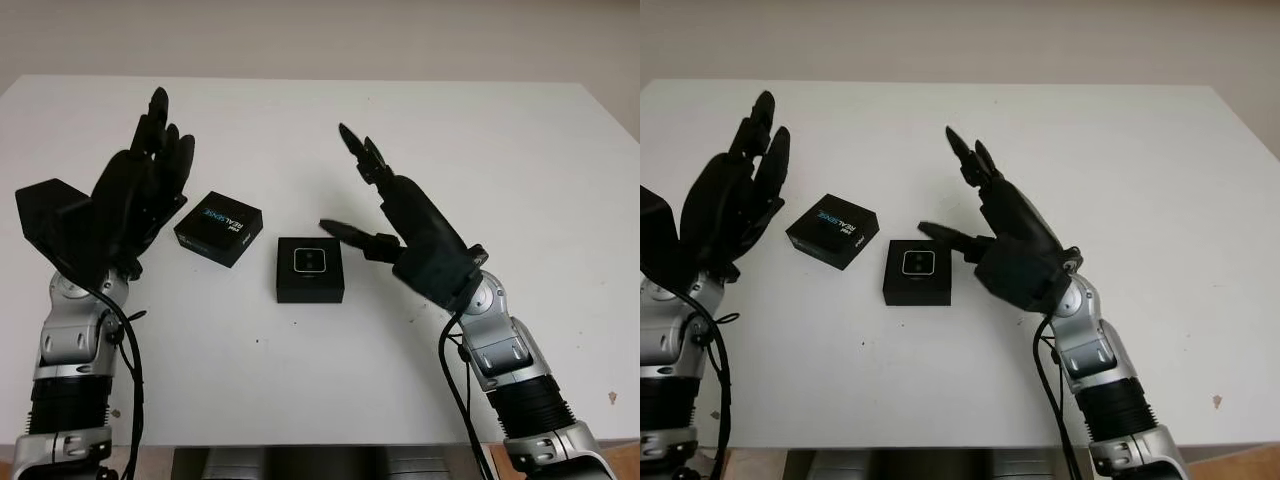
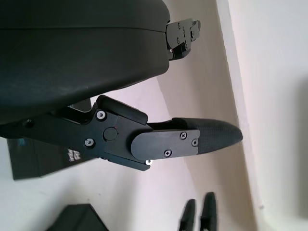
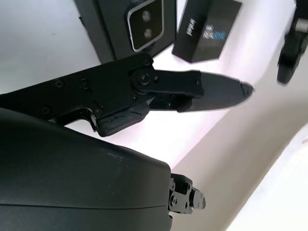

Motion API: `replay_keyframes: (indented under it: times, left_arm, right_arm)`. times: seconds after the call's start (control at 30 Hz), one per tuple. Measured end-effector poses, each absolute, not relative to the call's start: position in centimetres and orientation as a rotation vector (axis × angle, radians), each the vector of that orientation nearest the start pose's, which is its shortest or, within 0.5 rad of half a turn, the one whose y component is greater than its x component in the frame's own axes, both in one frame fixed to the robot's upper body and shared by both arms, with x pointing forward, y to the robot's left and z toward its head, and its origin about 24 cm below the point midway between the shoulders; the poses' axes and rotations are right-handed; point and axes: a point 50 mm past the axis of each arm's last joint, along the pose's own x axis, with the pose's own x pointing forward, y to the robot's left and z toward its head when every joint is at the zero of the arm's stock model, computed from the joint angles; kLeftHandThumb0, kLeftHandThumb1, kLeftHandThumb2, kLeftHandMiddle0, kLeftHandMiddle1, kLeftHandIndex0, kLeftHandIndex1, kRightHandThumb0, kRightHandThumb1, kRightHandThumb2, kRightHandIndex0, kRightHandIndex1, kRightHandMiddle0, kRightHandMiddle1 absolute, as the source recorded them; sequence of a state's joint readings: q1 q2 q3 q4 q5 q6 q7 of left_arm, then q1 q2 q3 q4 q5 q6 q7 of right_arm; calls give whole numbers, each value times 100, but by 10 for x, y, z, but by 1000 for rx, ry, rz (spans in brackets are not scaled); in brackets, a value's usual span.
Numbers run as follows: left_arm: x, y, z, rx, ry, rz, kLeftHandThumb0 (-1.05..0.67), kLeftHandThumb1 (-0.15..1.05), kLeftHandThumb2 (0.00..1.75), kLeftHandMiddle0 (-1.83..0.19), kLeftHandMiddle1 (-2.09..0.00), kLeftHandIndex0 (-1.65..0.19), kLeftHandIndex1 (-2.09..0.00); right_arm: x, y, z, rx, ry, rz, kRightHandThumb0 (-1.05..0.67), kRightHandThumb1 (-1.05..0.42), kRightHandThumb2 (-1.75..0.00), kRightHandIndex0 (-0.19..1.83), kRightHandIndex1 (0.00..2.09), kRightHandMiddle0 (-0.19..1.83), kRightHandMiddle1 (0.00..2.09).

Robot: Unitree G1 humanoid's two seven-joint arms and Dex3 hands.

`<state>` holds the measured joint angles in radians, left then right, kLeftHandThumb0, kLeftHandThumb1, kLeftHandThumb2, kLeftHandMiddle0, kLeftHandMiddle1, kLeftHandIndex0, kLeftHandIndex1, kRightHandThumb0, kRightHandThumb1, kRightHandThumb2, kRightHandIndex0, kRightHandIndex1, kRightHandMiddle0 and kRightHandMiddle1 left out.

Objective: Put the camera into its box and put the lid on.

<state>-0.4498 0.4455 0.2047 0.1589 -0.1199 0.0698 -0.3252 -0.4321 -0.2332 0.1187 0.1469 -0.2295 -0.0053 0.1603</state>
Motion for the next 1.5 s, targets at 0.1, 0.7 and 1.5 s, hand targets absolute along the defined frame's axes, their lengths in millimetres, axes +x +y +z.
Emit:
replay_keyframes:
  times: [0.1, 0.7, 1.5]
  left_arm:
    - [328, 254, 177, 427, -217, -157, -84, 105, 37, 19, 0, 19, 0]
    - [357, 240, 224, 1233, -39, -626, -87, 81, 4, 19, 0, 19, 0]
    - [377, 216, 194, 1732, -73, -738, -68, 81, 6, 13, -6, 14, -6]
  right_arm:
    - [327, -136, 125, -497, -241, 272, -76, -105, -63, -18, 1, -18, 3]
    - [331, -147, 125, -291, -146, 247, -80, -105, -64, -19, 3, -19, 3]
    - [334, -167, 133, -71, -156, 181, -69, -105, -67, -19, 0, -19, 0]
